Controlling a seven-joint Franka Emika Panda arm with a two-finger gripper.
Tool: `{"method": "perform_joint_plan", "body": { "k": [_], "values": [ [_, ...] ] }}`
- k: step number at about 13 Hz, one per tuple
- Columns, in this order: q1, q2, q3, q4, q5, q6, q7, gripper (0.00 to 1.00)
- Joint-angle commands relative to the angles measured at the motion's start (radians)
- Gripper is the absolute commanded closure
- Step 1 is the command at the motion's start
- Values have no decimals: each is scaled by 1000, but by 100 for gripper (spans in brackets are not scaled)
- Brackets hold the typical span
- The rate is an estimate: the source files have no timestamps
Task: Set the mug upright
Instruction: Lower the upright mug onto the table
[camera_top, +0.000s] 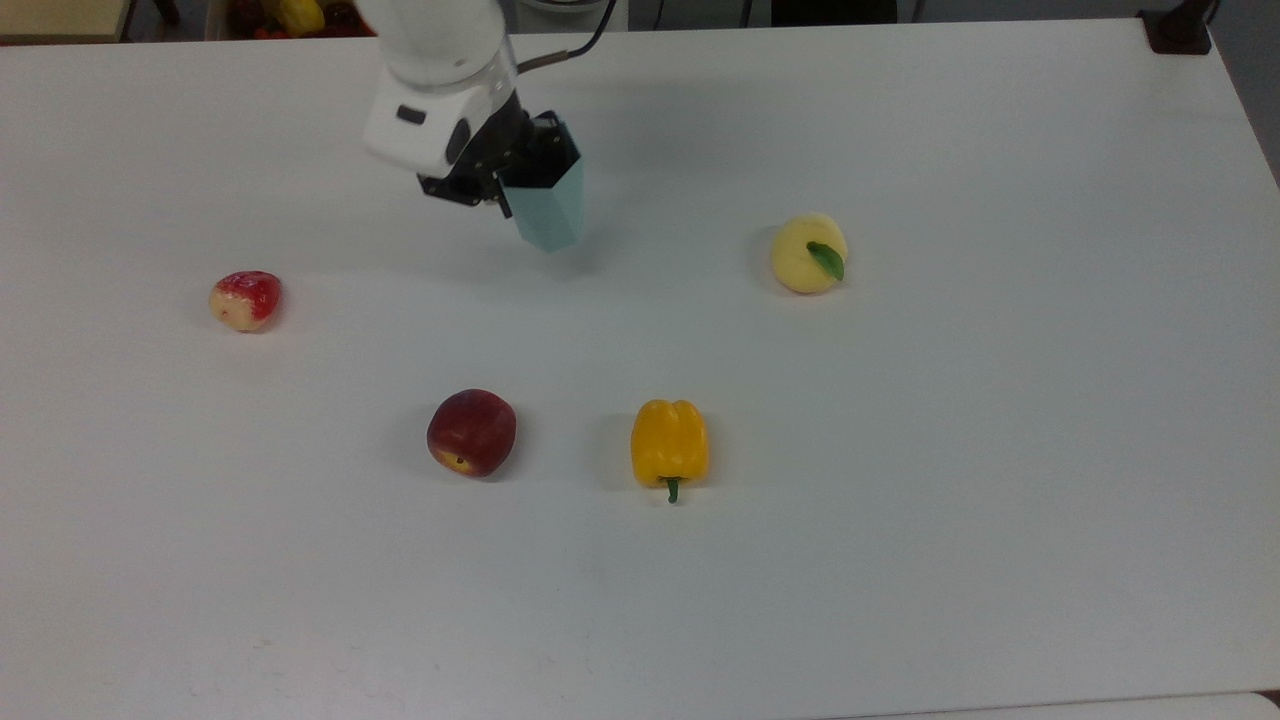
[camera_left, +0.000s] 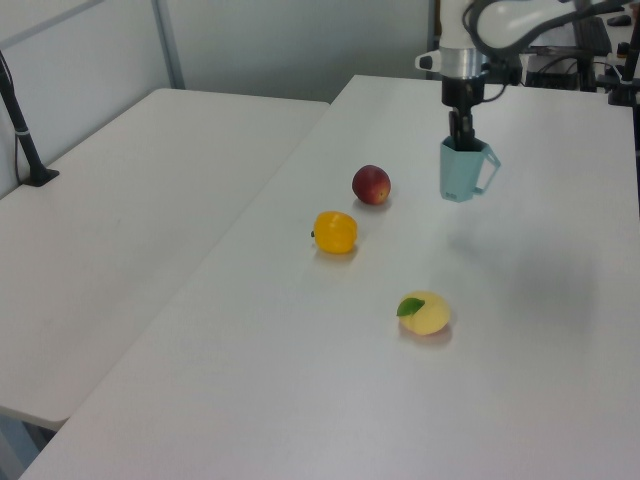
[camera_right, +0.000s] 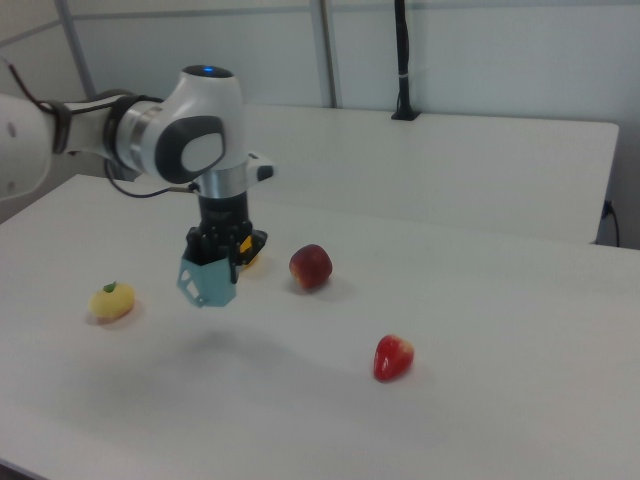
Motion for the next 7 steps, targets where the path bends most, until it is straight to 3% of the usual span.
{"method": "perform_joint_plan", "body": {
  "k": [1, 4, 7],
  "values": [
    [-2, 186, -17, 242, 29, -74, -57, 100],
    [4, 280, -19, 317, 20, -67, -151, 100],
    [35, 323, -19, 329, -18, -42, -195, 100]
  ]
}}
